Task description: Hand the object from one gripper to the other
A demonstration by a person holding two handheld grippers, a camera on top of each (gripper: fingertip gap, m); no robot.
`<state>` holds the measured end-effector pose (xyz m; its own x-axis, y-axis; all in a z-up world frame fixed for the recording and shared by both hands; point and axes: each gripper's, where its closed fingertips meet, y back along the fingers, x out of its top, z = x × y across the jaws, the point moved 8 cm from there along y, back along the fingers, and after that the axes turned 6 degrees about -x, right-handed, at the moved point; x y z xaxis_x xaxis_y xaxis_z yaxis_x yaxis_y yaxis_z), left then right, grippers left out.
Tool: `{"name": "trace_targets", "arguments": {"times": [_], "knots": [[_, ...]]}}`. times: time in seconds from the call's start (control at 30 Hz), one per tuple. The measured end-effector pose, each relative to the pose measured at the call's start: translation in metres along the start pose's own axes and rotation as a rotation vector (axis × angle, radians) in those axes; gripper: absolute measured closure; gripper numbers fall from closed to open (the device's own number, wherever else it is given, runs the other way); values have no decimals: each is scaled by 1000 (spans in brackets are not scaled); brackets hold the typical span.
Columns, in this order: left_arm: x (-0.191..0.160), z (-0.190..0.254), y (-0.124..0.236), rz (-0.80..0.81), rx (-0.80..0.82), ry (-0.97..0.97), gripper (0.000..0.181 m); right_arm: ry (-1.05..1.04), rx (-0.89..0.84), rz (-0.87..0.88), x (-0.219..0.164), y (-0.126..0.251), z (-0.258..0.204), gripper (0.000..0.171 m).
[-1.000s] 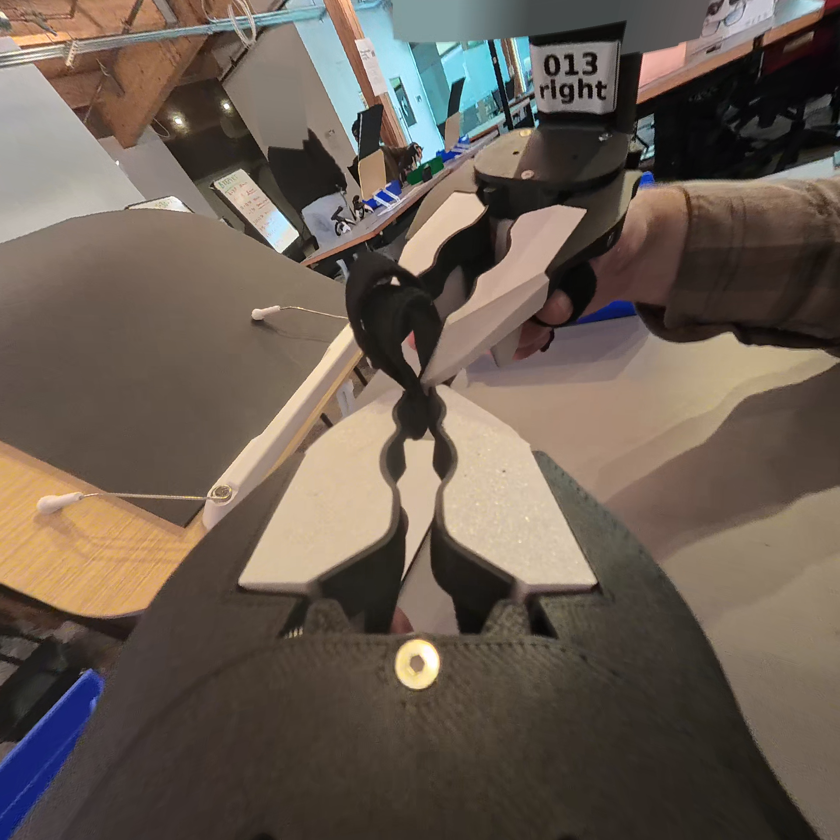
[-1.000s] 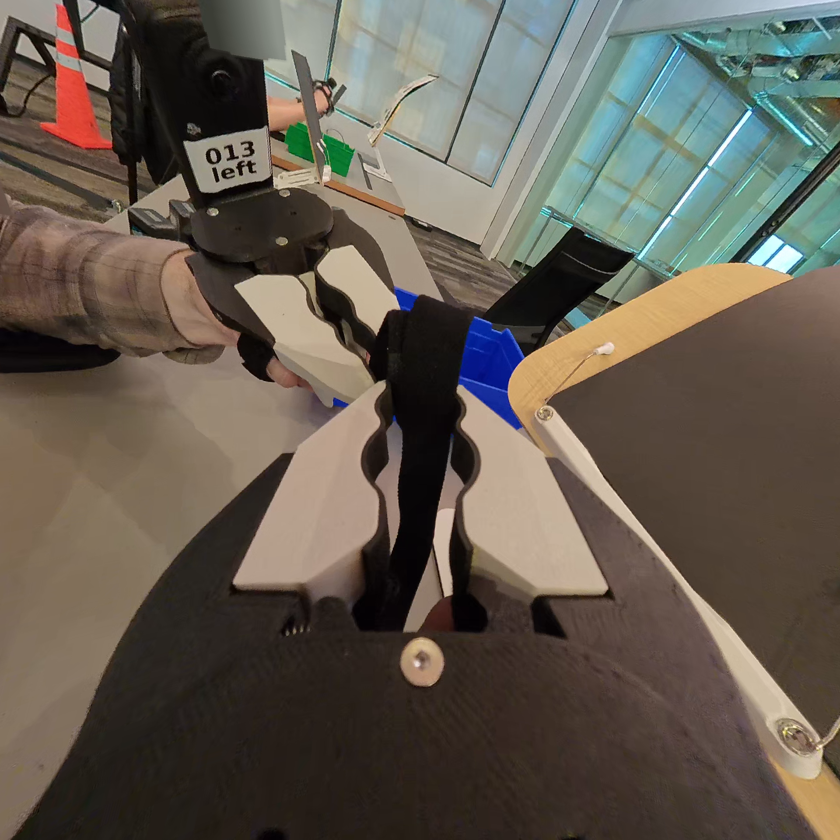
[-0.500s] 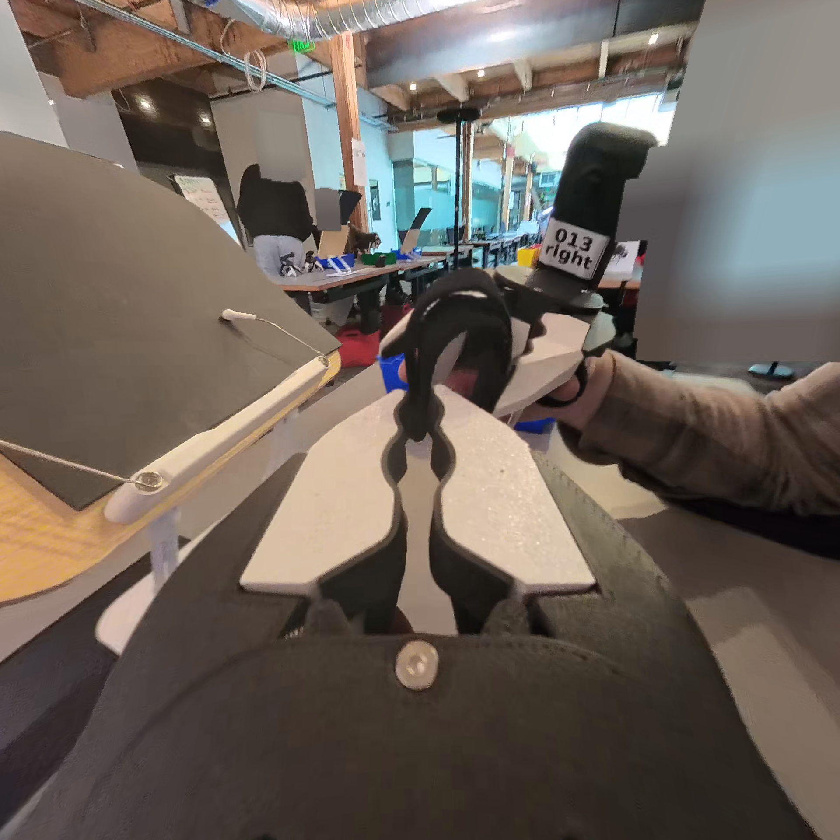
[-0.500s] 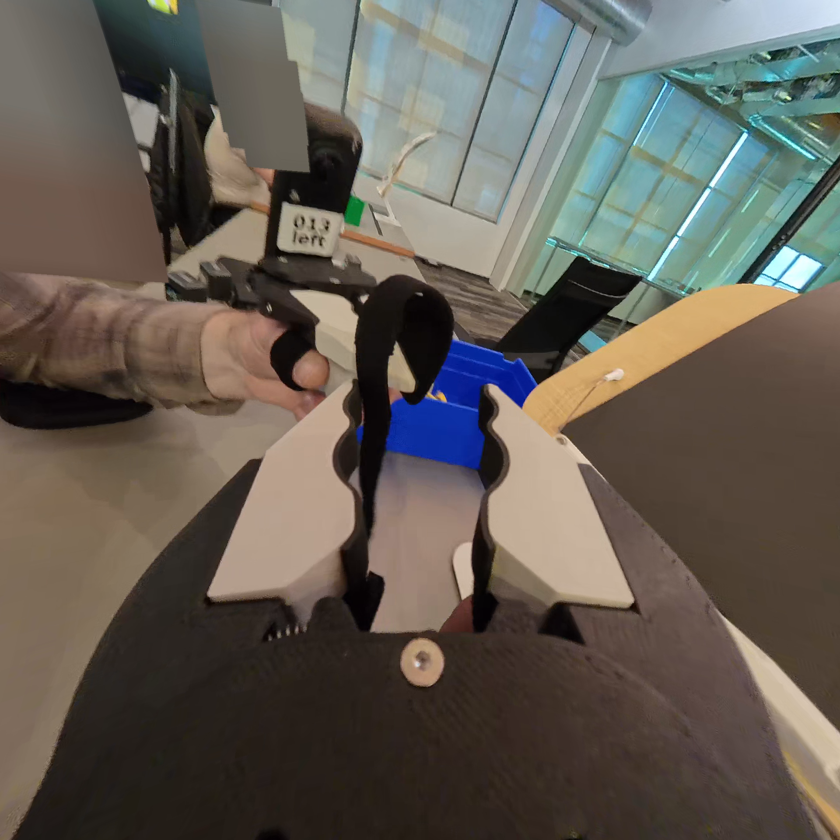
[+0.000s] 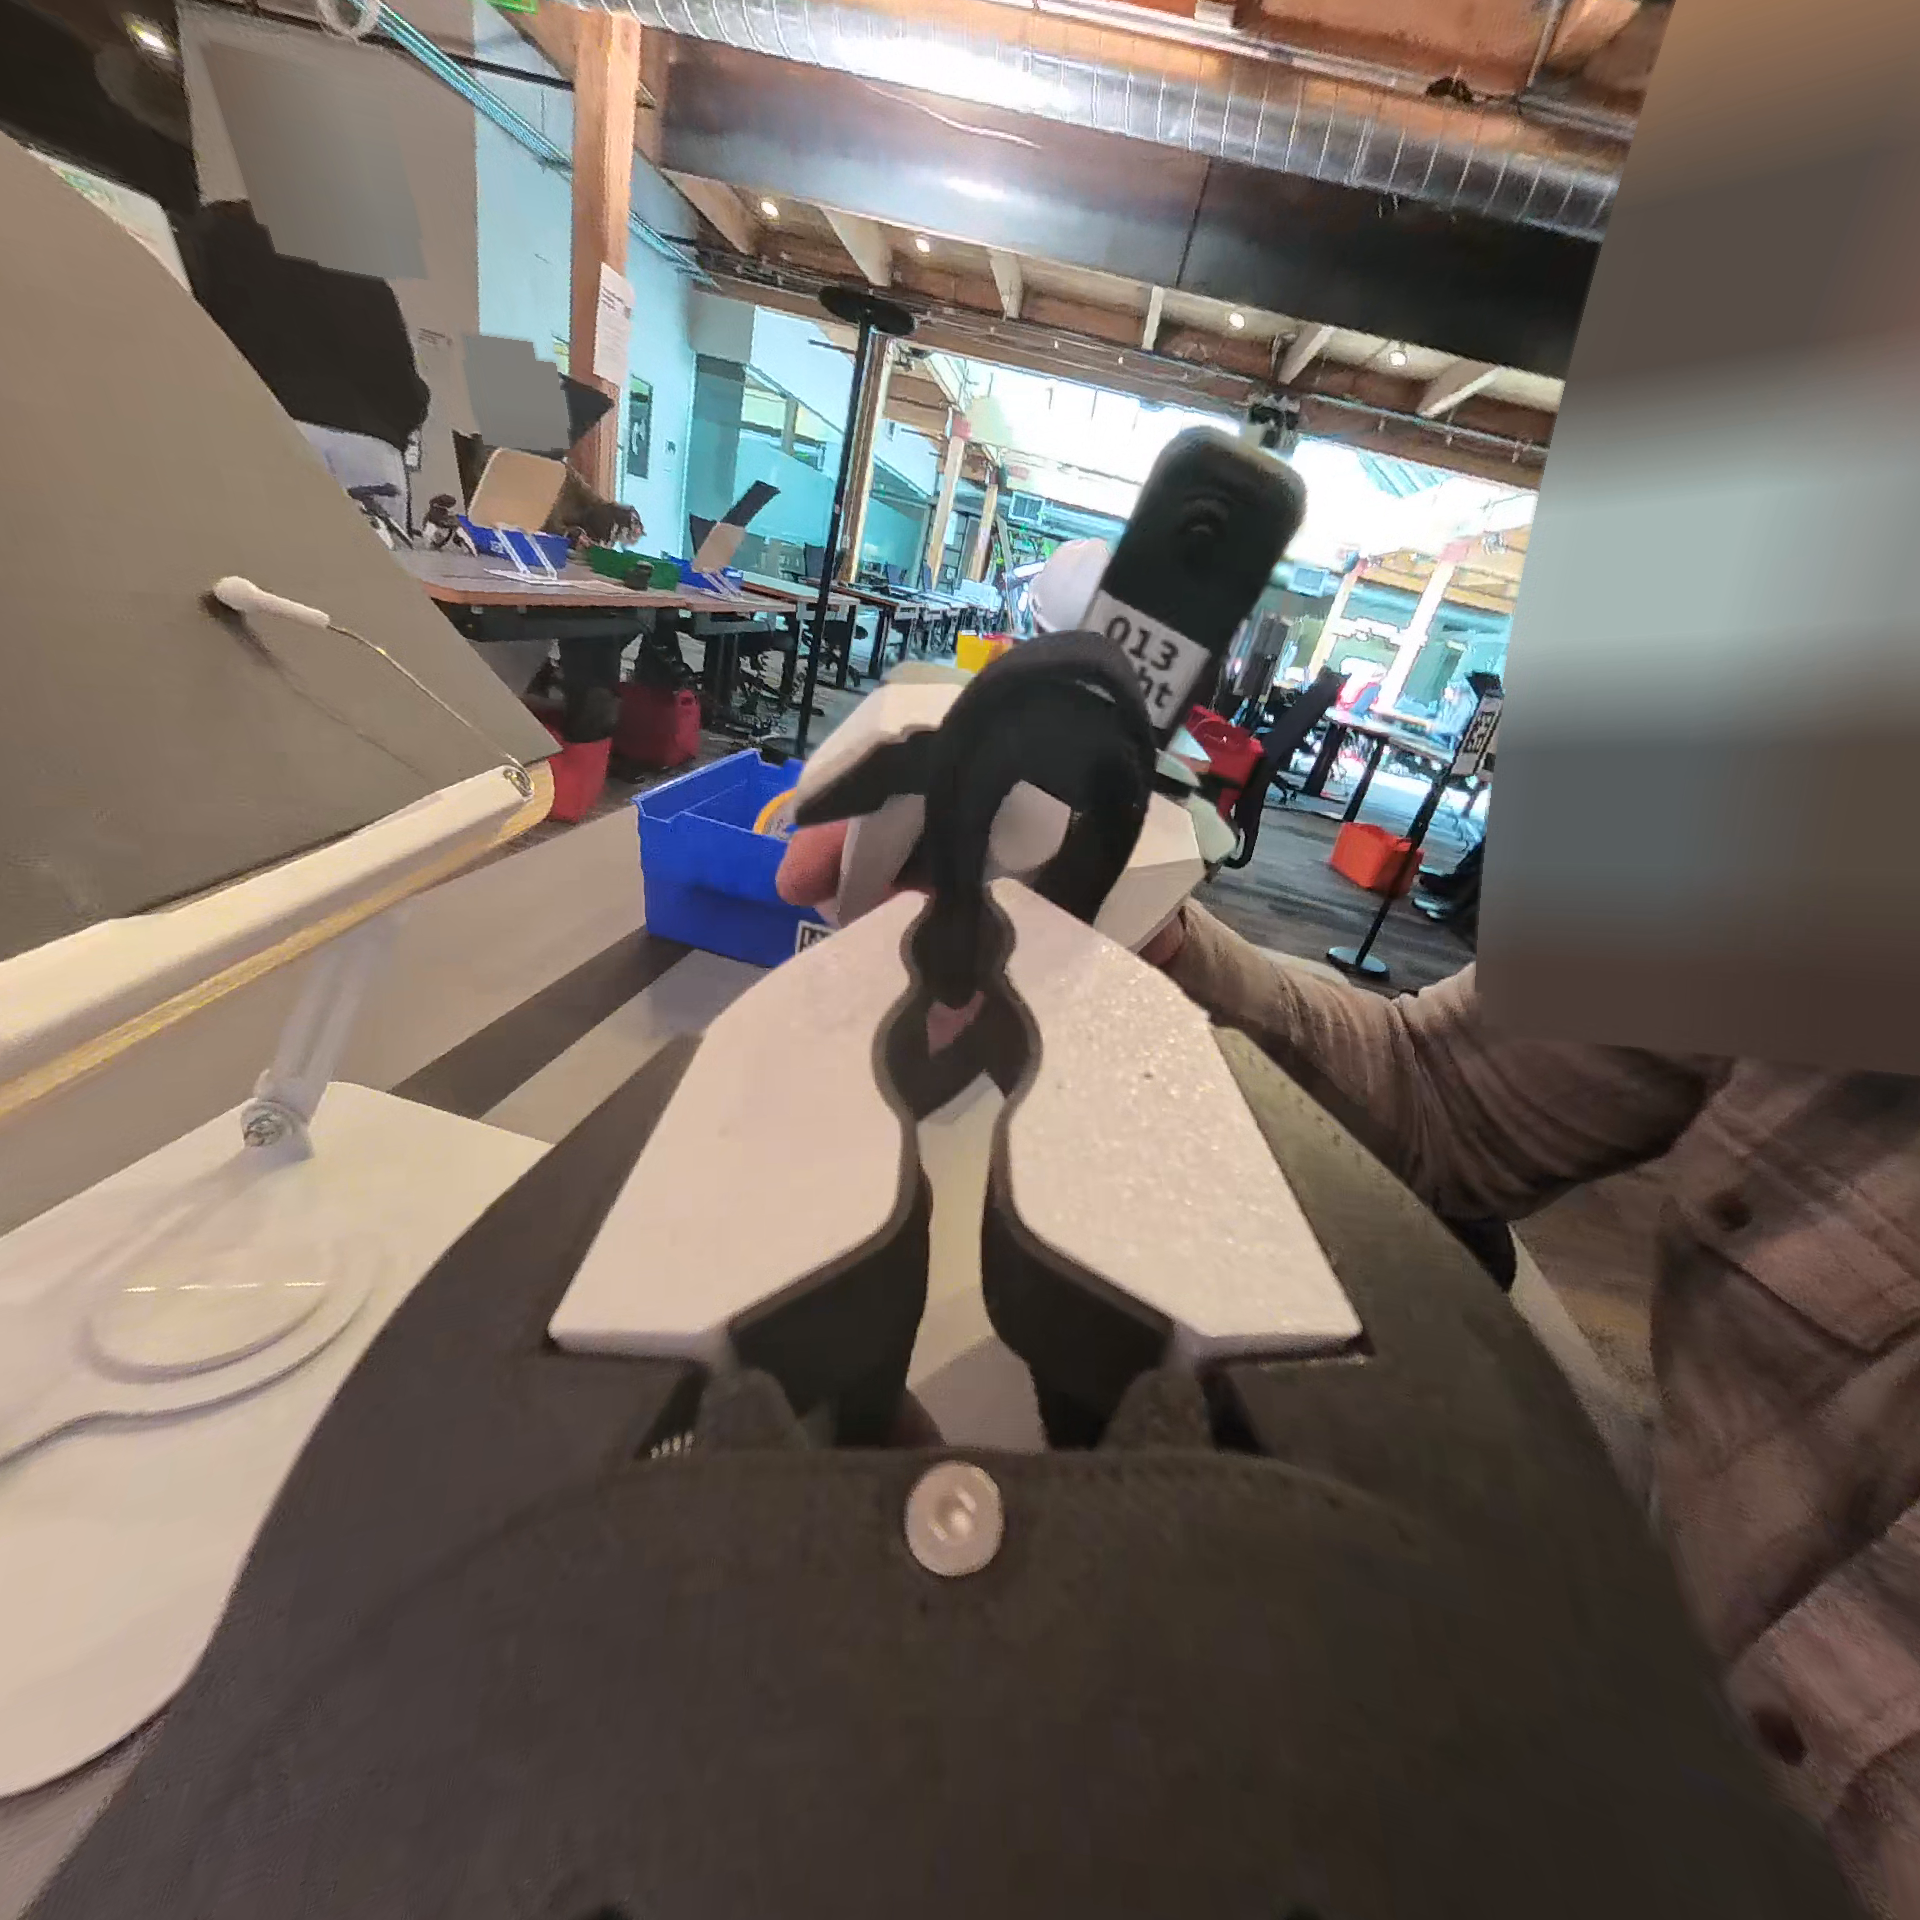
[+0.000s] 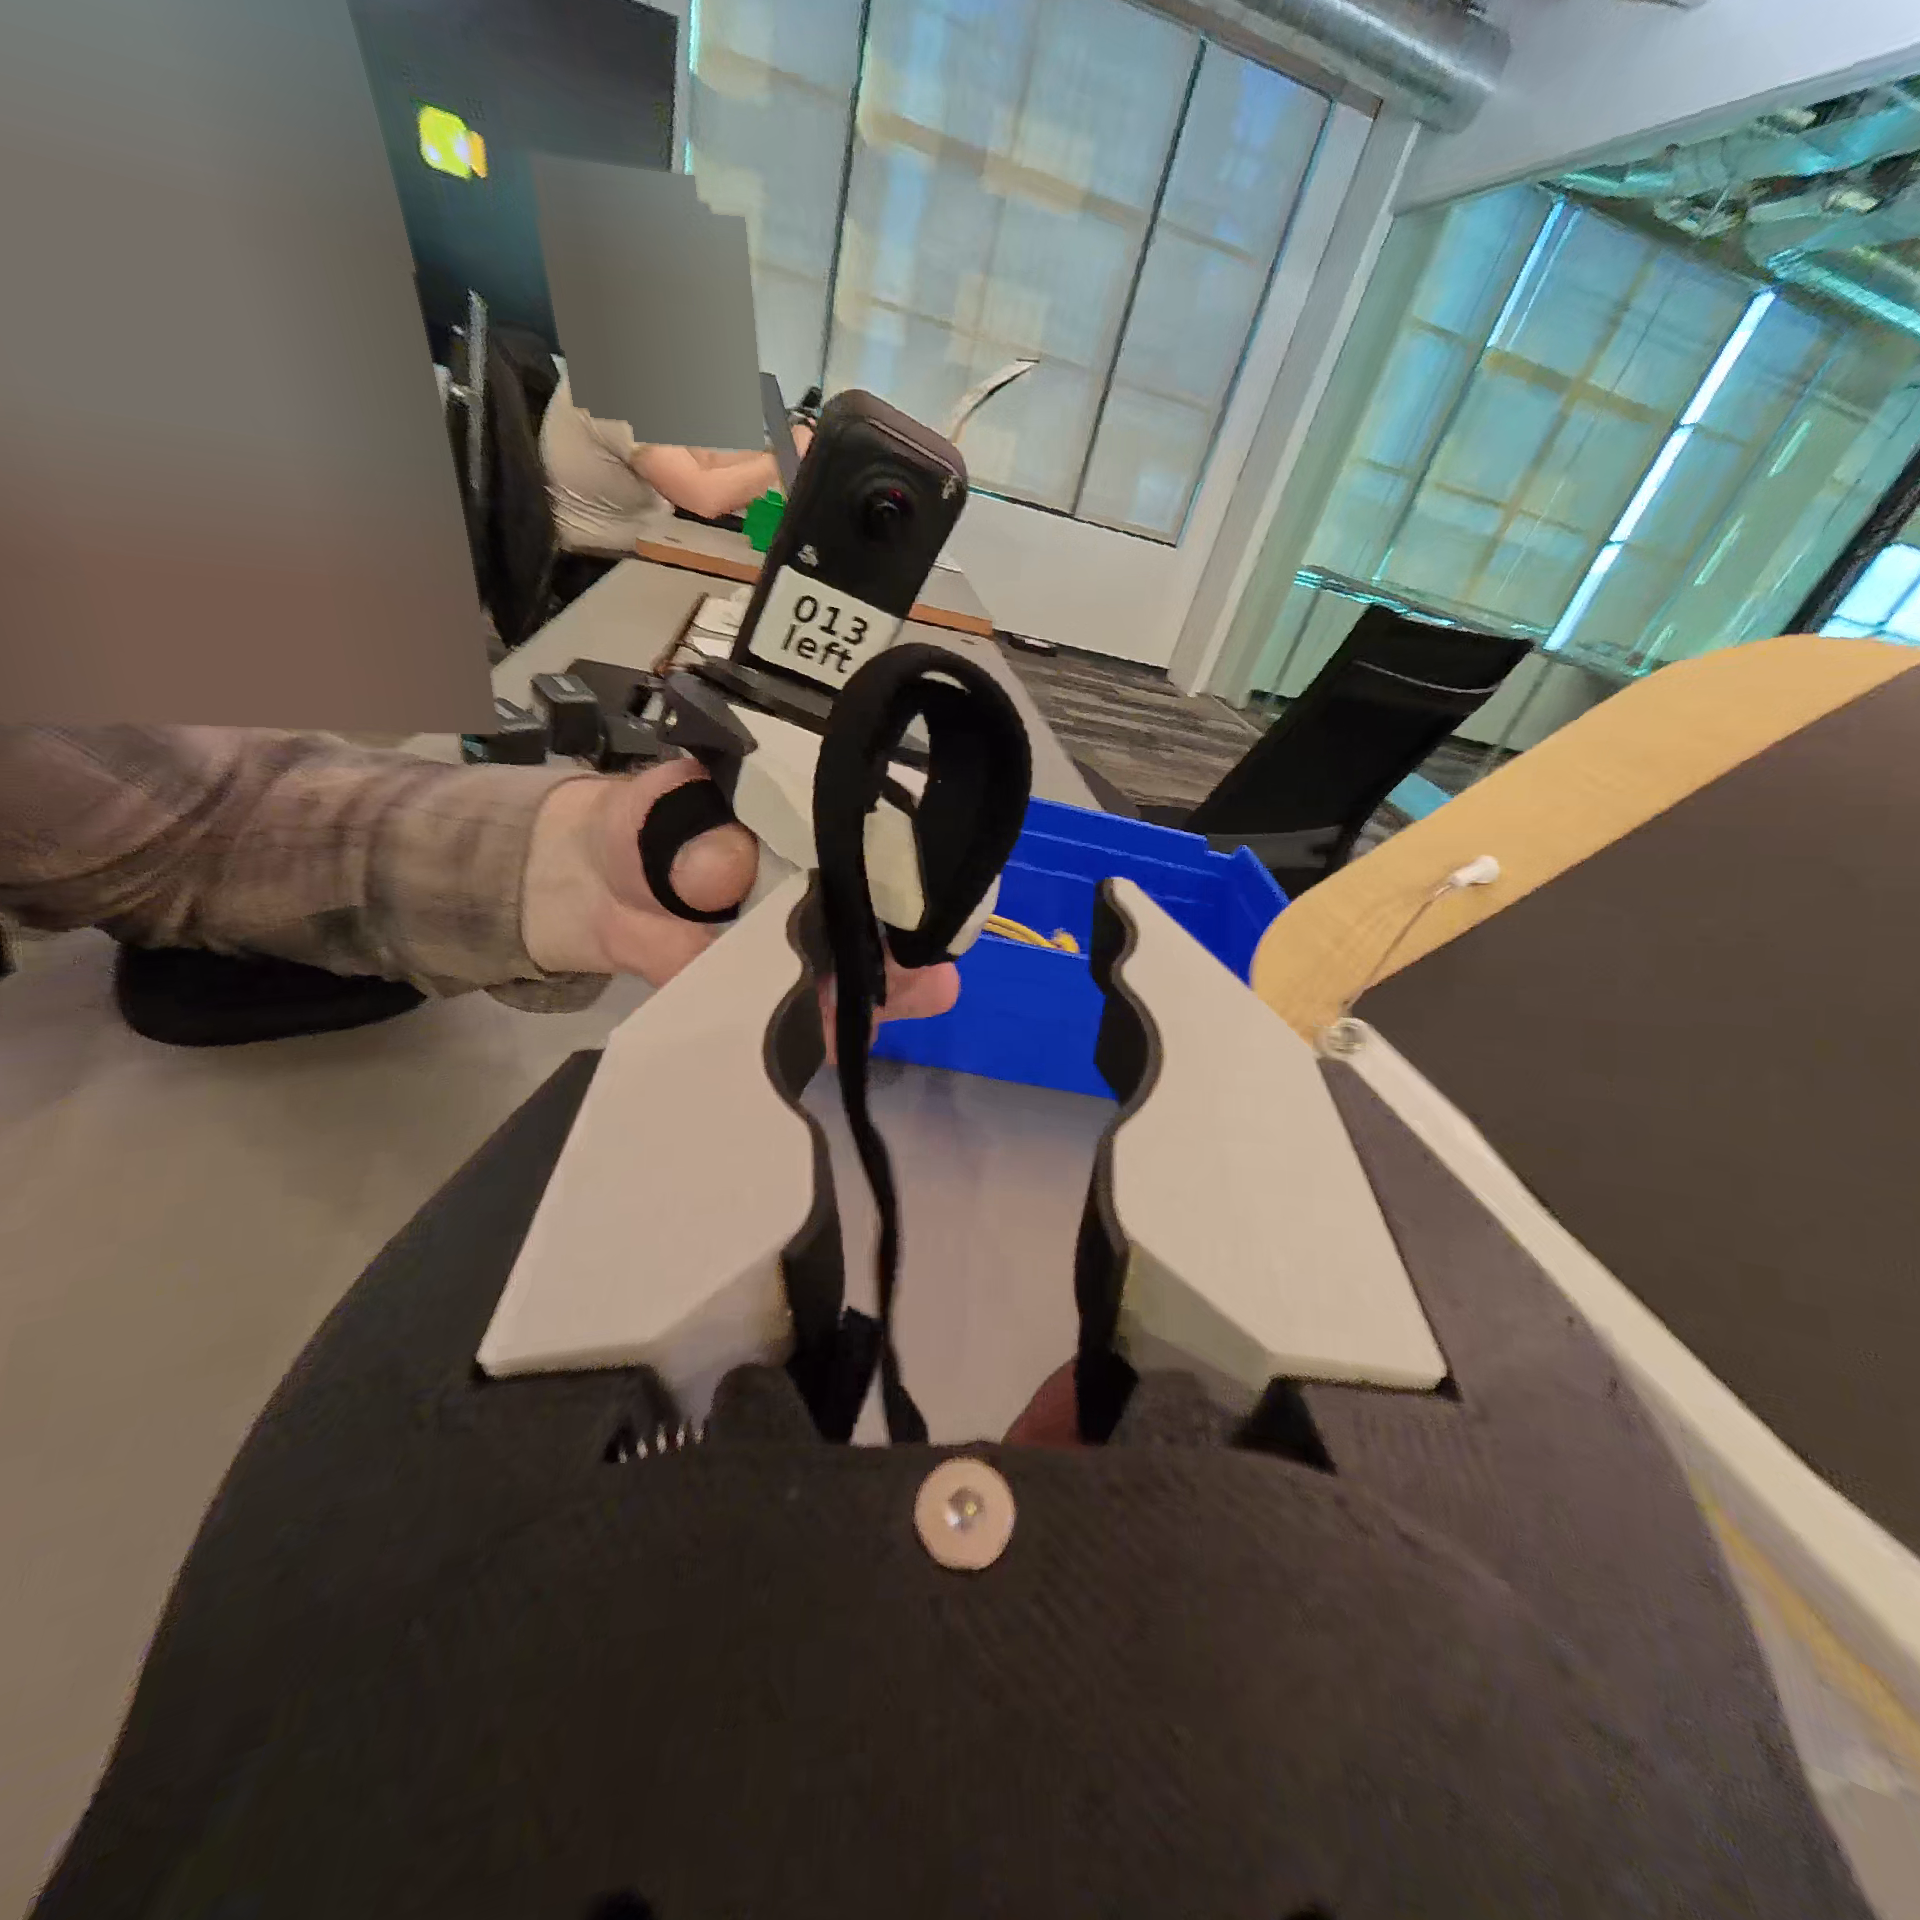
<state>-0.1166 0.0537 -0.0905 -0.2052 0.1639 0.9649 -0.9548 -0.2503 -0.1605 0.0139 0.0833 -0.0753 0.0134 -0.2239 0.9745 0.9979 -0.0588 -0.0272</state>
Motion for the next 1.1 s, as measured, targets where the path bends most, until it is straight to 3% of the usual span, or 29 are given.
{"name": "trace_targets", "arguments": {"times": [0.1,0.27,0.43,0.53,0.7,0.83,1.0,1.1], "knots": [[-6,3,-4,-72,-31,-28,177,-167,86,84,3,-1,-1,139],[-11,4,-8,-103,-34,-50,177,-186,90,74,1,1,2,164],[-7,4,-6,-99,45,-183,170,-250,42,108,1,0,8,167],[-5,4,-3,-168,191,-449,153,-376,5,165,3,6,22,169],[-10,13,-7,-378,524,-1203,134,-565,-30,150,-3,7,34,169],[-26,21,-18,-462,651,-1673,124,-699,-2,95,-12,-3,30,168],[-39,14,-22,-521,731,-1905,124,-804,49,36,-21,-15,22,167],[-40,16,-22,-523,727,-1957,142,-846,70,29,-24,-20,17,167]]}}
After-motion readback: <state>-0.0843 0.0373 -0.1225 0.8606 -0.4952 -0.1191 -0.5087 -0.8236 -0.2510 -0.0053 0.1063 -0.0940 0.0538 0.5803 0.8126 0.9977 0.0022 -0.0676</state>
